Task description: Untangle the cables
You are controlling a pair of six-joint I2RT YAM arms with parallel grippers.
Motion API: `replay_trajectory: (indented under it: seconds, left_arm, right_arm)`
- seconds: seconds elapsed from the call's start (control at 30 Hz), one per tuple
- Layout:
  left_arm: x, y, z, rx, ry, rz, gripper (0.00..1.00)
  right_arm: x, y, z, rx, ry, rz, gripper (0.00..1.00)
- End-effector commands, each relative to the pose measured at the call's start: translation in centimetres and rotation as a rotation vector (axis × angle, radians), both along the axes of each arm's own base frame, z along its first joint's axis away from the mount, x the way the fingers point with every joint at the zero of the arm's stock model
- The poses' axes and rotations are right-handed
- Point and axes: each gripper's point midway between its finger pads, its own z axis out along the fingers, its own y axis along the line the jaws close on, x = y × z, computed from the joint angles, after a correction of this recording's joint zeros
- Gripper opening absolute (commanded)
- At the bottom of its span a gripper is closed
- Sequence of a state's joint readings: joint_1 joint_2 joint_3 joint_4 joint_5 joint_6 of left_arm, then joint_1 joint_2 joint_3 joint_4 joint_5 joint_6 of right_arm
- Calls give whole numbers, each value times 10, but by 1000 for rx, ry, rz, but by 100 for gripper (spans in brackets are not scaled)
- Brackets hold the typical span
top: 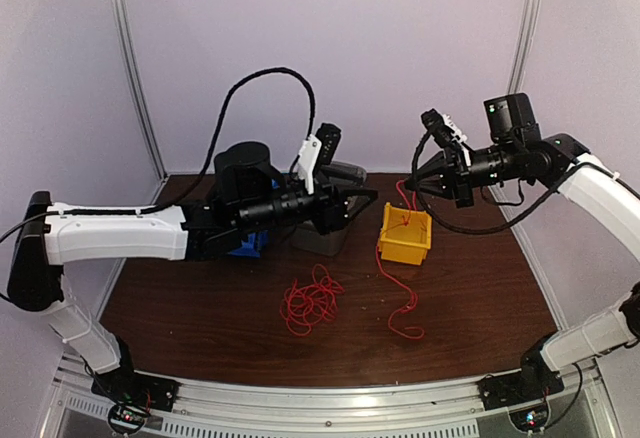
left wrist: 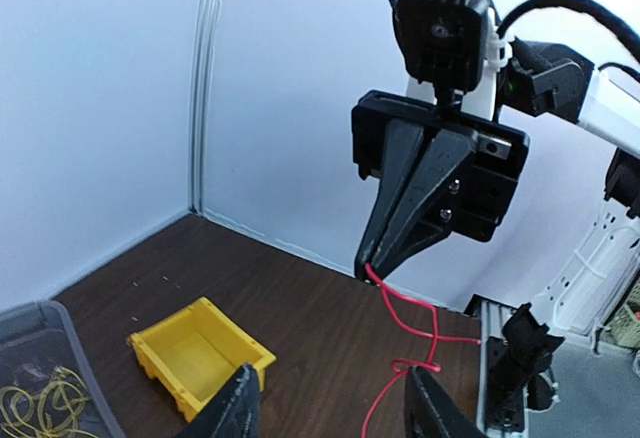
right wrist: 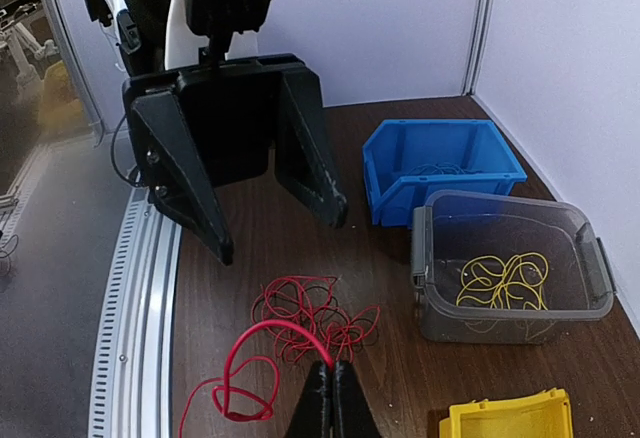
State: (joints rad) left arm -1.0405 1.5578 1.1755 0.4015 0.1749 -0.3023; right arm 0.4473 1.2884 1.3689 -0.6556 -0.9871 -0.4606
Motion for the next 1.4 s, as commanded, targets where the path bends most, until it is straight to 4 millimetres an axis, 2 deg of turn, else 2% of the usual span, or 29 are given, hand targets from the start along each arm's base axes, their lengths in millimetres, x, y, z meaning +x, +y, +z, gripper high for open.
replay_trajectory:
  seconds: [0.0, 0.1, 0.17, 0.27, 0.37, 0.6, 0.8, 1.13, 1.37]
  left_arm:
    - [-17, -17, -5, -7, 46, -105, 55]
    - [-19, -22, -19, 33, 44, -128, 57]
    - [-22, -28, -28, 64, 76, -160, 49]
    - [-23, -37, -39, 81, 165, -189, 43]
    - [-14, -36, -50, 61, 313, -131, 38]
    - [-16, -33, -41, -53, 456, -148, 37]
    - [13, -28, -58, -109, 649, -88, 29]
    - [7, -41, -61, -113, 691, -175, 20]
    - [13, -34, -62, -135, 736, -144, 19]
  right_arm:
    - [-3, 6, -1, 8, -6, -2, 0]
    - [-6, 8, 0, 15, 5, 10, 0]
    - [-3, 10, -1, 11, 7, -12, 0]
    - [15, 8, -4, -13, -13, -106, 0]
    - [31, 3, -8, -40, -35, -191, 0]
    - [34, 7, -20, -95, -72, -225, 0]
    - [31, 12, -22, -125, -105, -229, 0]
    - [29, 15, -22, -136, -122, -227, 0]
    - [31, 14, -32, -170, -137, -236, 0]
